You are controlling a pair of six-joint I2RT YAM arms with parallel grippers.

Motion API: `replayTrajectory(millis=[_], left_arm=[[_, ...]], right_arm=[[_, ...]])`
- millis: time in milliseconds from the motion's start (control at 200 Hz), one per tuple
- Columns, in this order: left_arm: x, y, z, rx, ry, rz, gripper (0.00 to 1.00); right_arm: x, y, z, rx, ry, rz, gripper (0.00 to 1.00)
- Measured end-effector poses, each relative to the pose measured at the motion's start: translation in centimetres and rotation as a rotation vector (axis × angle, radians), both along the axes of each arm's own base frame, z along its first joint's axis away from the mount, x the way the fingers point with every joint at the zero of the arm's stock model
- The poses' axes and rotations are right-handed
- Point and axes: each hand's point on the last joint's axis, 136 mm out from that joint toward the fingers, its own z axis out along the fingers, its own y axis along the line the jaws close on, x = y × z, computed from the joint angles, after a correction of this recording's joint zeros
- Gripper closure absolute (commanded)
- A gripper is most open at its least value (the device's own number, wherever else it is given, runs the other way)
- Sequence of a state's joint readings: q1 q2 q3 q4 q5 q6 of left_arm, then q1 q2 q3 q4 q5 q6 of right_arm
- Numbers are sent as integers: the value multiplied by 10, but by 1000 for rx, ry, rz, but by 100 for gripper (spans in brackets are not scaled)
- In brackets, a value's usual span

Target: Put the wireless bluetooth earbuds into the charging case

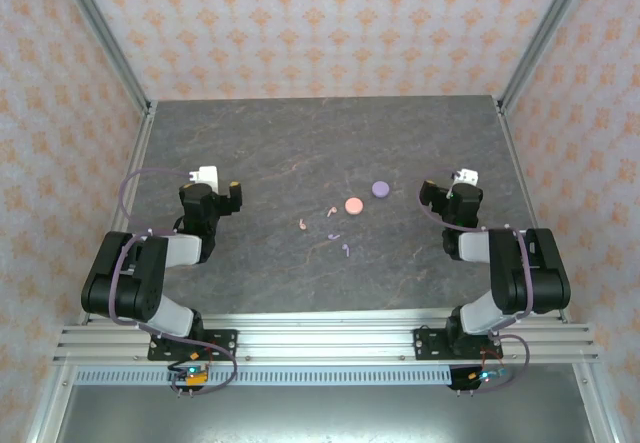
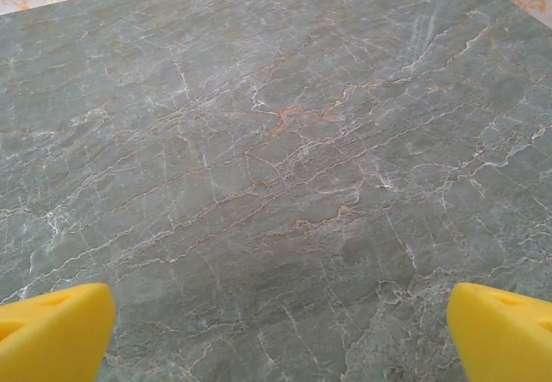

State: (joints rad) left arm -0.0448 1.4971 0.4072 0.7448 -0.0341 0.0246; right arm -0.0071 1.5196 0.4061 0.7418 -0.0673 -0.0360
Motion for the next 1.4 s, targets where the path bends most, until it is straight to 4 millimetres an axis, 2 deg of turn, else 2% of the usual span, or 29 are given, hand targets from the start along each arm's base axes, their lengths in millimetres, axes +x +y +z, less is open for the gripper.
replayTrajectory(millis=[1036, 1106, 1211, 1306, 1396], left_arm=[[2, 1, 0, 2, 23, 7, 0], [0, 4, 7, 3, 11, 25, 0], [-4, 9, 22, -7, 0, 63, 0], [-6, 12, 42, -39, -3, 94, 0], [-11, 13, 64, -72, -16, 116, 0]], right_arm=[[-2, -3, 1, -8, 11, -18, 1], [-4, -7, 8, -11, 23, -44, 1], [-1, -12, 36, 0, 1, -77, 1], [1, -12, 60, 27, -5, -96, 1], [0, -12, 71, 55, 32, -112, 1]])
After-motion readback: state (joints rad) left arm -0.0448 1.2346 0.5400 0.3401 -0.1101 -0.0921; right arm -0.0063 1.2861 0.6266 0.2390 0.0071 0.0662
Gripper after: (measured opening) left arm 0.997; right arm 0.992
